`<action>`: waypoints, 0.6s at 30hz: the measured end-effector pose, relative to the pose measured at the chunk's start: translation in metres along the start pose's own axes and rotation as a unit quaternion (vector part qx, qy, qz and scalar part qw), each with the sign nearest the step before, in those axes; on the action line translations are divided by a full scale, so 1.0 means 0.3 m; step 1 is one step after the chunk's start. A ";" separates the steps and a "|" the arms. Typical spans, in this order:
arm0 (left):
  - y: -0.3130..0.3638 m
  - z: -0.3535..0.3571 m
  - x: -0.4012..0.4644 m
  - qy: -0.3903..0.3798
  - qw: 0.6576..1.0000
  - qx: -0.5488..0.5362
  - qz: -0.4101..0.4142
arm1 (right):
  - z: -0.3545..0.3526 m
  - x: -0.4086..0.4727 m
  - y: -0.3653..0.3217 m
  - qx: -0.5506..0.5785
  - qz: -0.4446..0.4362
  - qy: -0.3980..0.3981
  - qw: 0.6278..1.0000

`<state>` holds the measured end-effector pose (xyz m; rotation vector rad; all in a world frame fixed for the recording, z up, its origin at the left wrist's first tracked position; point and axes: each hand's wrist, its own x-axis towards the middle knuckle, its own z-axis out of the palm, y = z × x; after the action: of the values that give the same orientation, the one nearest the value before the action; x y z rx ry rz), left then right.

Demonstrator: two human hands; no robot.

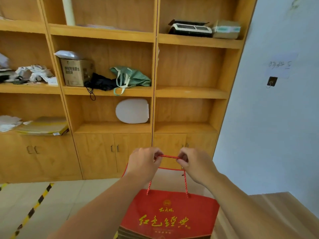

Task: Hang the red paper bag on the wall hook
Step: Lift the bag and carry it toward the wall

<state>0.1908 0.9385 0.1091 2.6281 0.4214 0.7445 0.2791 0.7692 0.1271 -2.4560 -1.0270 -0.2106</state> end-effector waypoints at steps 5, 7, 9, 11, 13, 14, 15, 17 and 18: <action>-0.059 0.126 0.300 -0.034 0.999 0.017 0.005 | 0.042 0.285 0.132 0.000 0.017 -0.016 1.000; -0.077 0.165 0.430 -0.039 0.999 0.019 0.006 | 0.056 0.404 0.175 -0.004 0.028 -0.004 1.000; -0.099 0.204 0.552 -0.045 0.999 0.017 0.000 | 0.078 0.524 0.217 -0.005 0.039 0.008 0.999; -0.136 0.250 0.668 -0.046 0.999 0.011 0.001 | 0.101 0.641 0.256 -0.007 0.043 0.014 0.999; -0.179 0.298 0.781 -0.048 0.999 0.001 0.004 | 0.131 0.759 0.295 -0.014 0.045 0.024 0.999; -0.204 0.326 0.841 -0.049 0.999 -0.001 0.010 | 0.149 0.820 0.316 -0.018 0.047 0.030 0.998; -0.229 0.357 0.900 -0.051 0.999 -0.003 0.018 | 0.168 0.878 0.336 -0.021 0.052 0.033 0.998; -0.277 0.419 1.022 -0.055 0.998 -0.013 0.032 | 0.208 0.996 0.375 -0.029 0.060 0.033 0.997; -0.297 0.449 1.087 -0.058 0.997 -0.018 0.040 | 0.226 1.054 0.396 -0.038 0.065 0.035 0.997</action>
<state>0.5148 1.1043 0.1072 2.6514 0.2678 0.6130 0.5842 0.9289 0.1233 -2.5537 -0.8414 -0.2971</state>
